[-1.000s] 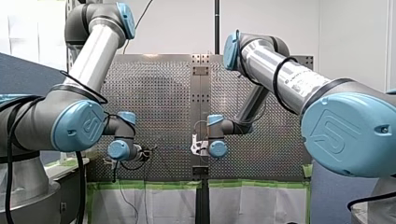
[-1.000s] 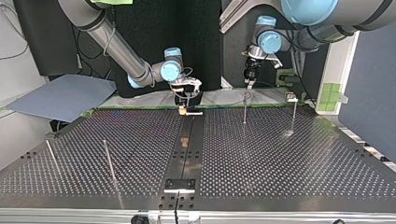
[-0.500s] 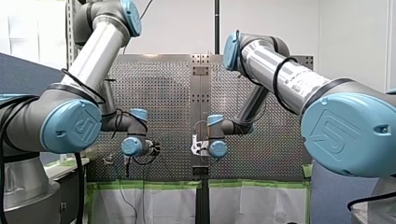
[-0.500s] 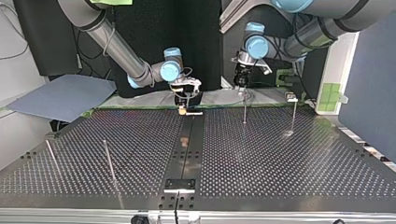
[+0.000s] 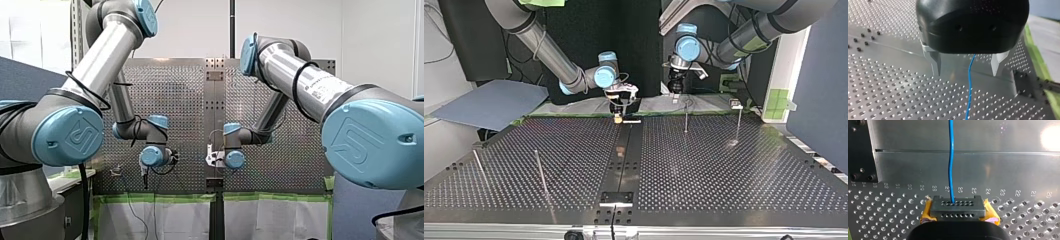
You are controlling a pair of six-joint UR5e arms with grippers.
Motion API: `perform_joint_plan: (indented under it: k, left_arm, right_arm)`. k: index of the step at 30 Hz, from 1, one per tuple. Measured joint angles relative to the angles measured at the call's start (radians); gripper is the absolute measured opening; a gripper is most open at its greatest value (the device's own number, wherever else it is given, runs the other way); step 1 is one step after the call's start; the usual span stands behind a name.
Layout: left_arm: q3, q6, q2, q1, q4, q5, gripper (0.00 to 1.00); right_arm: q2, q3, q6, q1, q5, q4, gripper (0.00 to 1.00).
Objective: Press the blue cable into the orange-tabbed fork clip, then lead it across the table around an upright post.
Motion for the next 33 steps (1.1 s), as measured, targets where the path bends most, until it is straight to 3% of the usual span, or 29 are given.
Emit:
perform_joint_plan:
  k: [11,20,26,33]
  left_arm:
    - [0.061,0.019,-0.029,0.001,-0.054,-0.090,1.00]
    - [0.124,0.026,-0.080,-0.002,-0.096,-0.098,1.00]
    - [0.169,0.020,-0.124,-0.008,-0.076,-0.122,1.00]
    - [0.215,0.014,-0.138,-0.008,-0.060,-0.157,1.00]
  right_arm:
    - [0.000,0.000,0.000,0.001,-0.004,0.006,0.00]
    - [0.001,0.000,0.000,0.003,-0.005,0.007,0.00]
    - [0.001,0.001,-0.002,0.004,-0.005,0.009,0.00]
    - [0.001,0.001,-0.004,0.003,-0.005,0.011,0.00]
